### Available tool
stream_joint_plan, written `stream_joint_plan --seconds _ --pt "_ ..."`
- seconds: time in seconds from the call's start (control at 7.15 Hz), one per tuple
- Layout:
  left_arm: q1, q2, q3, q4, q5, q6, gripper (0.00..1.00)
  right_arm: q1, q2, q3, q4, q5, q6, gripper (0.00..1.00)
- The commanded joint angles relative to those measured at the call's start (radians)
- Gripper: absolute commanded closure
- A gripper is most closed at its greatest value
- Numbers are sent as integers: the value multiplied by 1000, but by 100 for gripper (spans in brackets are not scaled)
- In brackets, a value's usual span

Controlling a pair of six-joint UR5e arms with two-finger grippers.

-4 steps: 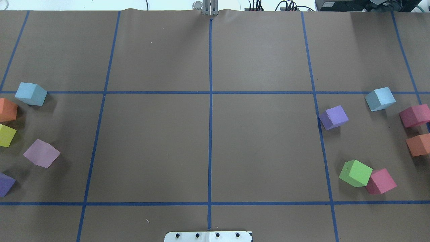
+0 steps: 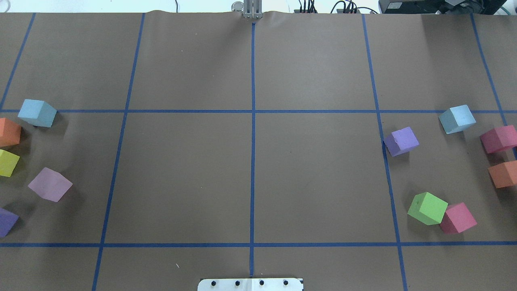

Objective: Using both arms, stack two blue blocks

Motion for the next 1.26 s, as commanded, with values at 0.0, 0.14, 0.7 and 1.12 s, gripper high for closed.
stream_joint_plan --seconds 0.0,0.14,0.7,1.12 --pt "0 0 -2 0 -2 -3 2 -120 19 -1 59 -10 142 0" --pt "0 0 -2 -2 0 -3 2 -155 26 -5 59 -4 179 0" --pt "0 0 -2 -3 0 0 2 -340 108 -74 87 -9 275 0" --pt "-2 0 -24 -2 -9 -4 2 -340 111 -192 256 -6 275 0"
